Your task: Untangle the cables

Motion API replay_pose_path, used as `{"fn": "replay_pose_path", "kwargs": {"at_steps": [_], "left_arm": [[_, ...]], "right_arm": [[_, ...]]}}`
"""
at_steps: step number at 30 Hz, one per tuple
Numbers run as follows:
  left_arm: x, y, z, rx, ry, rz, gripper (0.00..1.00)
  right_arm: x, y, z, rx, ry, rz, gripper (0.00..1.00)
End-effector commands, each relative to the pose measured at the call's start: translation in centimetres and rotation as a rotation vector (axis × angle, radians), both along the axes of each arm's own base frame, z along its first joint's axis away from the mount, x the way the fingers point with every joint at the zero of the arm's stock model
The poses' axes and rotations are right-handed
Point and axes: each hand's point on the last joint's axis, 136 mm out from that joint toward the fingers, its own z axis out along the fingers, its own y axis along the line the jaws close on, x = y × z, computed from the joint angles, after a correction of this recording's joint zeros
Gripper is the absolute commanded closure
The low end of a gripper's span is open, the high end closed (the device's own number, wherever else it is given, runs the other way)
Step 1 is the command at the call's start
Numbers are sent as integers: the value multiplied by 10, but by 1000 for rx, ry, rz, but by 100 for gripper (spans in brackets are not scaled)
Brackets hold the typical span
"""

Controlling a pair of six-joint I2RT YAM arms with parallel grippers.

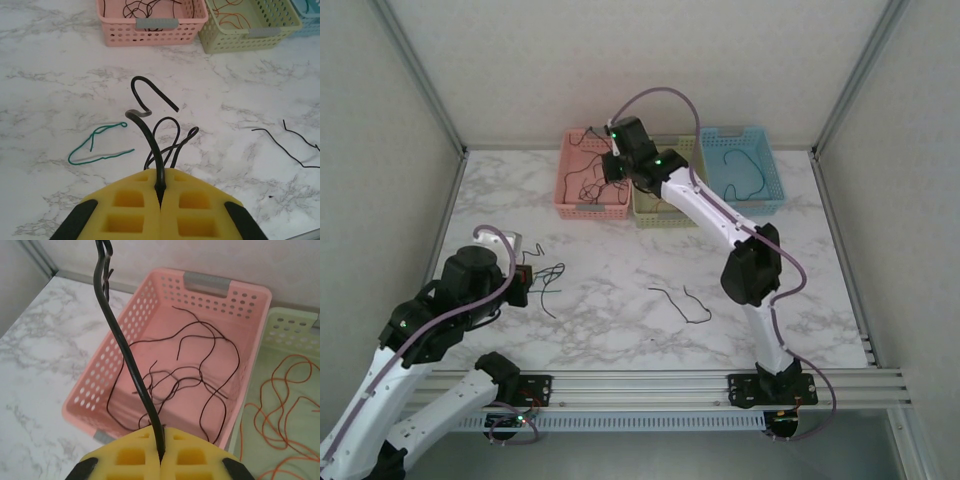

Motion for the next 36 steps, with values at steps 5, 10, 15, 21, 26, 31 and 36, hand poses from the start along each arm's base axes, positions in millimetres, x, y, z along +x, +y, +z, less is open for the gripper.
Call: {"fn": "replay_pose_path", "kwargs": {"at_steps": [5,10,15,21,26,31,36], "left_arm": [[4,-7,-1,-42,-8,-5,100],[3,-5,1,-44,-18,0,100],[2,-6,1,-46,-17,-7,100],[2,-5,3,-45,-18,-7,100],[1,-5,5,-46,-19,-10,100],[1,-6,6,-44,-17,-12,100],[1,-5,6,-48,-17,-9,100]], "right_arm": [[29,9,-6,56,17,-43,100],[41,21,-19,77,29,-13,100],[61,14,-37,80,30,-90,100],[81,12,-56,137,39,-158,100],[84,23,-74,170,68,-134,100],[82,27,-87,175,95,-126,89],[78,30,-78,177,89,-84,40]]}}
